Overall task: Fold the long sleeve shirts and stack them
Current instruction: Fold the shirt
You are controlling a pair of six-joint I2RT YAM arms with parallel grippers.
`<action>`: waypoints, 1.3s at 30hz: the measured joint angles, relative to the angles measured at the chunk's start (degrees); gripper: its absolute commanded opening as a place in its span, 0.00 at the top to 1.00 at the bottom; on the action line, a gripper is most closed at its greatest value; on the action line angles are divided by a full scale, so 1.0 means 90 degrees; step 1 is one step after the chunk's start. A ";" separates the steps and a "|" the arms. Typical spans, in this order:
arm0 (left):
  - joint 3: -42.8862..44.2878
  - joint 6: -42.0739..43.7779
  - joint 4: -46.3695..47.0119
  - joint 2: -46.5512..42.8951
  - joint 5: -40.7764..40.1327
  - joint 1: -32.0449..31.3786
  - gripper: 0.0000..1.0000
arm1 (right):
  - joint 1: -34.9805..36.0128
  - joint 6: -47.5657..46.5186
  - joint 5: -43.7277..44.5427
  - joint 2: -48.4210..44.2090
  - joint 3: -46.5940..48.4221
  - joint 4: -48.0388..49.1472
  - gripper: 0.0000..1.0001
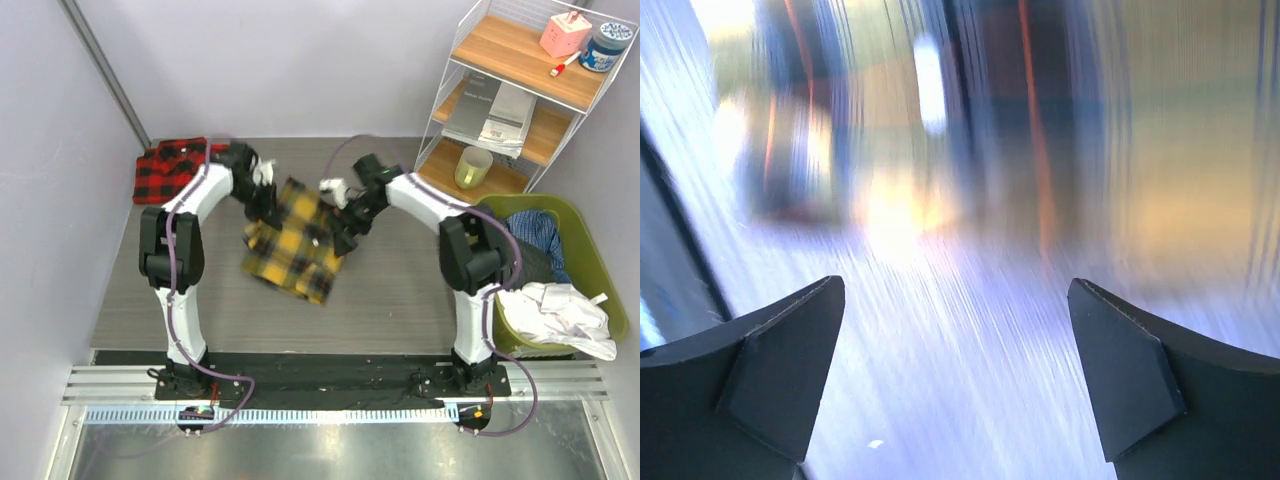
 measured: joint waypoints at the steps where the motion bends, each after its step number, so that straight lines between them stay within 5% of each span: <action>1: 0.0629 0.0279 -0.0408 0.0000 -0.0483 0.0015 1.00 | -0.0274 0.0294 -0.0087 -0.0163 -0.0080 0.0066 0.00; 6: 0.3614 0.1642 -0.1817 0.0068 -0.2849 -0.0189 1.00 | -0.1484 0.1309 -0.0423 -0.1192 -0.0692 0.0223 0.00; 8: 0.4051 0.2256 -0.1877 -0.0085 -0.3927 -0.0546 1.00 | -0.1710 0.1545 -0.0534 -0.1467 -0.0889 0.0238 0.00; 11: 0.3381 0.3048 -0.1681 -0.0534 -0.5195 -0.1314 1.00 | -0.1797 0.1797 -0.0724 -0.1525 -0.0996 0.0255 0.00; 17: 0.0389 0.3847 -0.0687 -0.0515 -0.6793 -0.2725 1.00 | -0.1892 0.2169 -0.0964 -0.1460 -0.1236 0.0306 0.00; 21: -0.0469 0.3279 -0.0510 0.0461 -0.6858 -0.3099 1.00 | -0.1909 0.2251 -0.1015 -0.1460 -0.1370 0.0340 0.00; 25: -0.0347 0.2501 -0.0707 0.0699 -0.6742 -0.3373 0.99 | -0.1926 0.2263 -0.1027 -0.1460 -0.1562 0.0350 0.00; 28: -0.0083 0.1979 -0.0758 0.0695 -0.6300 -0.3458 0.62 | -0.1933 0.2266 -0.1039 -0.1460 -0.1649 0.0347 0.00; 29: 0.0007 0.1841 -0.0784 0.0695 -0.6147 -0.3475 0.37 | -0.1933 0.2266 -0.1047 -0.1462 -0.1649 0.0345 0.00; 30: 0.0109 0.1732 -0.0823 0.0695 -0.5948 -0.3490 0.25 | -0.1938 0.2263 -0.1056 -0.1460 -0.1649 0.0345 0.00; 39: 0.1287 0.1506 -0.1705 0.0180 -0.3043 -0.3444 0.18 | -0.2130 0.2115 -0.1154 -0.1460 -0.1605 0.0041 0.00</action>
